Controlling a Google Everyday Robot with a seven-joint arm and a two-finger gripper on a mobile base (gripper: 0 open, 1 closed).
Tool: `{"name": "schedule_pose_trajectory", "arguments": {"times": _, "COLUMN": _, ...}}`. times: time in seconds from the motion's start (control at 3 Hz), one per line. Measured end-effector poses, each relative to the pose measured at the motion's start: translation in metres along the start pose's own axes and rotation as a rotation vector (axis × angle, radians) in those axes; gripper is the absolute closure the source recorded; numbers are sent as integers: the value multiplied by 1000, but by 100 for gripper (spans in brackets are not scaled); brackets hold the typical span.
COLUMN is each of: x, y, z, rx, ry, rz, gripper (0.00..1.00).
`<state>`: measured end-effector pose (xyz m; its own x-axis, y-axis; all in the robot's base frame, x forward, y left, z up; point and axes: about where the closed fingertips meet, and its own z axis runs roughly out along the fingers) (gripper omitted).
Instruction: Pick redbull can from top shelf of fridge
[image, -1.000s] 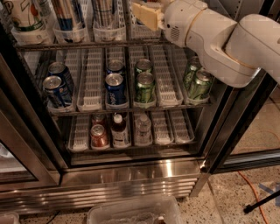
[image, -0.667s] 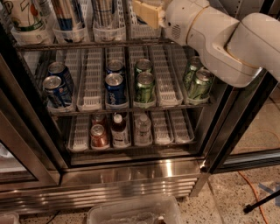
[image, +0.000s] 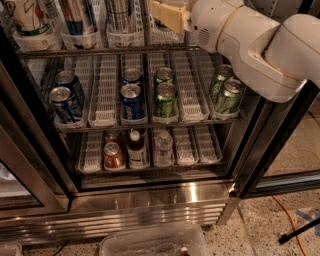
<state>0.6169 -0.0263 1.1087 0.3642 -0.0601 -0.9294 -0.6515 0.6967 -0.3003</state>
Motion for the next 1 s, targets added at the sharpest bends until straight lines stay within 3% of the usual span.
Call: {"name": "schedule_pose_trajectory", "arguments": {"times": 1.0, "x": -4, "y": 34, "z": -15, "rx": -54, "ry": 27, "rz": 15, "gripper": 100}}
